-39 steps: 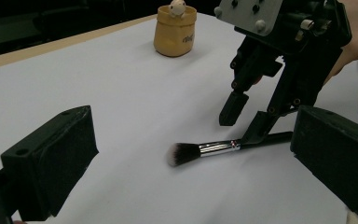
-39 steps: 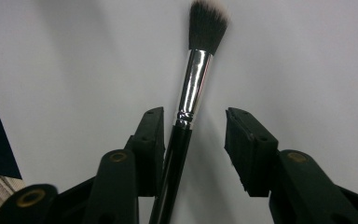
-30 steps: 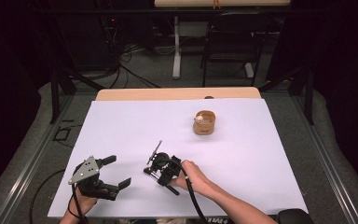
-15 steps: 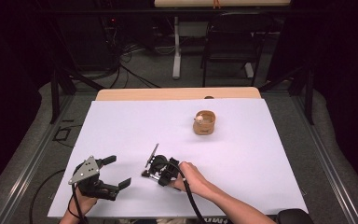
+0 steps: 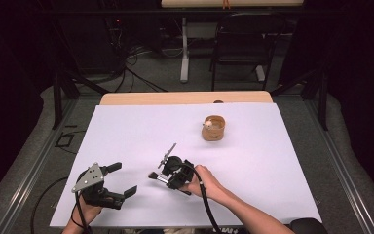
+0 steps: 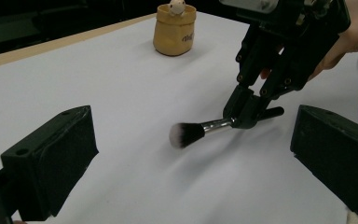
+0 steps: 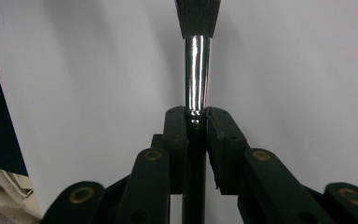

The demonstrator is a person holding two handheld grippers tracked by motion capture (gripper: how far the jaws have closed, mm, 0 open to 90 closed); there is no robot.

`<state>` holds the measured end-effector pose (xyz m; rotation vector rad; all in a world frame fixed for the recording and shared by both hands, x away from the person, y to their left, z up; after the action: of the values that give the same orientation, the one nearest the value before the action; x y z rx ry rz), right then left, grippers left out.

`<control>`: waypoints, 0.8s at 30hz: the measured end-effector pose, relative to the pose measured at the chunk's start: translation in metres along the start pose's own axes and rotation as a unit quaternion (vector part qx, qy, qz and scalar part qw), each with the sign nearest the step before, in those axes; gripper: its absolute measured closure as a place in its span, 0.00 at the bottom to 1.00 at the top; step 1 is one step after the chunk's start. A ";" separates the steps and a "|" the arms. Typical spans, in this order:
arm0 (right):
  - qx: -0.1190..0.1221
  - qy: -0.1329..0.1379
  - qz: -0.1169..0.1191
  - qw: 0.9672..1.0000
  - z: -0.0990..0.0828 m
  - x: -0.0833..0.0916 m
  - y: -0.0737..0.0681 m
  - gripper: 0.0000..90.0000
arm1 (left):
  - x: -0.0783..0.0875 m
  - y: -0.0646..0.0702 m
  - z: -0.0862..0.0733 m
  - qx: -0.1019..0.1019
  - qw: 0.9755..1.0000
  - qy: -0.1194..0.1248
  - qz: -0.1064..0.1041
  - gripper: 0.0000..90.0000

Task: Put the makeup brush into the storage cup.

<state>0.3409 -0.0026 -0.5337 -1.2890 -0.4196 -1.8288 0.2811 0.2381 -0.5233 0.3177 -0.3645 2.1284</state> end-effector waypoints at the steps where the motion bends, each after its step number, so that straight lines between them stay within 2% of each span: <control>1: 0.001 0.007 0.002 1.000 0.000 0.002 0.001 0.87 | 0.000 0.000 0.000 0.000 1.000 0.000 0.000 0.00; 6: -0.003 0.039 0.007 0.999 -0.003 0.013 0.007 0.87 | 0.000 0.000 0.000 0.001 1.000 0.000 0.001 0.00; 11: -0.010 0.057 0.011 0.998 -0.006 0.020 0.012 0.87 | 0.000 -0.001 0.000 0.001 1.000 -0.002 -0.001 0.00; 12: -0.010 0.064 0.010 0.998 -0.009 0.023 0.015 0.87 | 0.000 0.000 0.000 0.001 1.000 -0.003 0.004 0.00; 13: -0.012 0.068 0.010 0.998 -0.010 0.025 0.016 0.87 | 0.000 -0.001 0.000 0.002 1.000 -0.002 0.000 0.00; 14: -0.012 0.068 0.010 0.998 -0.010 0.025 0.016 0.87 | 0.000 0.000 0.000 0.002 1.000 -0.005 0.006 0.00; 15: -0.014 0.073 0.008 0.997 -0.012 0.028 0.019 0.87 | 0.000 -0.001 0.000 0.001 1.000 -0.004 -0.005 0.00; 20: -0.020 0.091 0.006 0.996 -0.017 0.036 0.025 0.87 | 0.000 -0.001 0.000 0.001 1.000 -0.003 -0.008 0.00; 21: -0.022 0.092 0.004 0.996 -0.019 0.038 0.027 0.87 | 0.000 -0.001 0.000 0.001 1.000 -0.006 0.006 0.00; 22: -0.021 0.106 0.001 0.994 -0.021 0.043 0.031 0.87 | 0.000 -0.001 0.000 0.001 1.000 -0.006 0.006 0.00; 24: -0.024 0.109 0.000 0.994 -0.022 0.046 0.032 0.87 | 0.000 -0.001 0.000 0.001 1.000 -0.006 0.006 0.00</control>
<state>0.3472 -0.0567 -0.5083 -1.1055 -0.2583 -1.9645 0.2816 0.2386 -0.5234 0.3295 -0.3722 2.1405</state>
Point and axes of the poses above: each handheld gripper's, and its own axes: x roughly backward along the jaws, z roughly out of its top, y roughly to its right, the point moved 2 cm from there along -x, roughly forward along the jaws, and after that the axes turned 12 degrees about -x, right-handed, at the moved point
